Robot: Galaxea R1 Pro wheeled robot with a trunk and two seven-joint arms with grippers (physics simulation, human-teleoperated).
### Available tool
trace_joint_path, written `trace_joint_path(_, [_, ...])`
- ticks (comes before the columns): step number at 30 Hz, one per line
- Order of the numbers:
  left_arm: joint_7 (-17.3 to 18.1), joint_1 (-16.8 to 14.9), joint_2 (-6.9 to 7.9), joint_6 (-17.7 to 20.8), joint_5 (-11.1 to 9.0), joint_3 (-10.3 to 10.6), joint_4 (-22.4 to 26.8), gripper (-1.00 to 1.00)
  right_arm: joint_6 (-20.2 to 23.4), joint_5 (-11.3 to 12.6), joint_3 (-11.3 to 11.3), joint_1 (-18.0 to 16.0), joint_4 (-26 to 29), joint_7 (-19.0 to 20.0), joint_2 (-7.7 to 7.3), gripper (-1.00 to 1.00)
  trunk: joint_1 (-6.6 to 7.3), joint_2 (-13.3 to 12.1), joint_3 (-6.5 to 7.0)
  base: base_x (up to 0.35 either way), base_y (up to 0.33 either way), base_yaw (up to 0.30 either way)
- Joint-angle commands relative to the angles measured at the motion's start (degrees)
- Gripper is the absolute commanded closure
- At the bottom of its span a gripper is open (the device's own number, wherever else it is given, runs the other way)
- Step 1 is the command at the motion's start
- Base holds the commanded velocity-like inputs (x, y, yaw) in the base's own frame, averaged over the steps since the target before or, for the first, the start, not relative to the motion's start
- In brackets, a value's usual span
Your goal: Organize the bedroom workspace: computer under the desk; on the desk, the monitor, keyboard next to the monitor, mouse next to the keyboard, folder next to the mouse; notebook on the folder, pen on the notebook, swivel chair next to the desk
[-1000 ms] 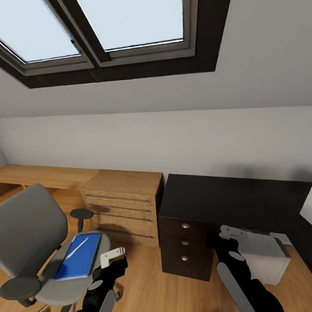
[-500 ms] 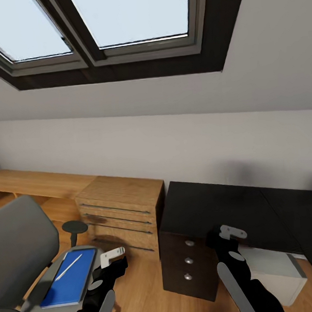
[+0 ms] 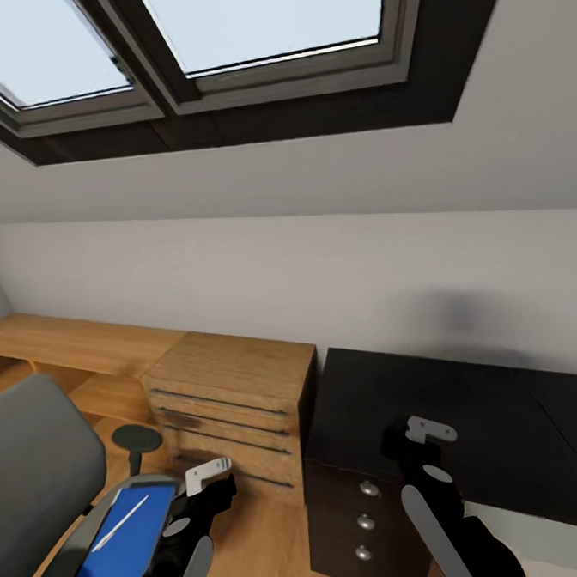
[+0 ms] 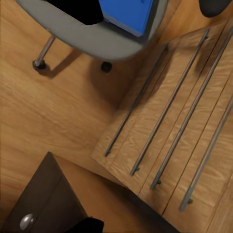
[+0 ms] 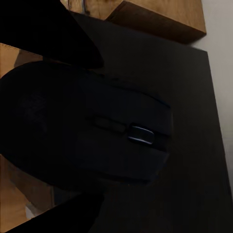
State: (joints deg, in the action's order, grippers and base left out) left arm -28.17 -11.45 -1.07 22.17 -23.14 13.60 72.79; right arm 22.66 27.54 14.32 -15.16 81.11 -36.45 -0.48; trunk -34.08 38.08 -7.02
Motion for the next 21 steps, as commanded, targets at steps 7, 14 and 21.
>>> trace_joint_path(7, [-0.6, -0.1, 0.01, 0.1, -0.5, 0.1, 0.1, -1.0, 0.3, 0.4, 0.1, 0.0, 0.1, -0.2, -0.11, 1.0, -0.05, 0.1, -0.1, 0.279, -0.092, 0.208])
trace_joint_path(14, [-0.6, -0.1, -0.04, 0.0, -0.4, 0.3, 0.6, -1.0, 0.4, 0.7, 0.5, 0.0, -0.2, 0.5, -1.29, 1.0, -0.05, 0.1, -0.1, 0.125, -0.043, 0.03])
trace_joint_path(21, [-0.7, 0.4, 0.13, 0.2, -0.4, 1.1, 4.8, -1.0, 1.2, 0.8, 0.5, -0.8, -5.0, 5.0, -1.36, 1.0, -0.05, 0.1, -0.1, 0.011, -0.003, 0.002])
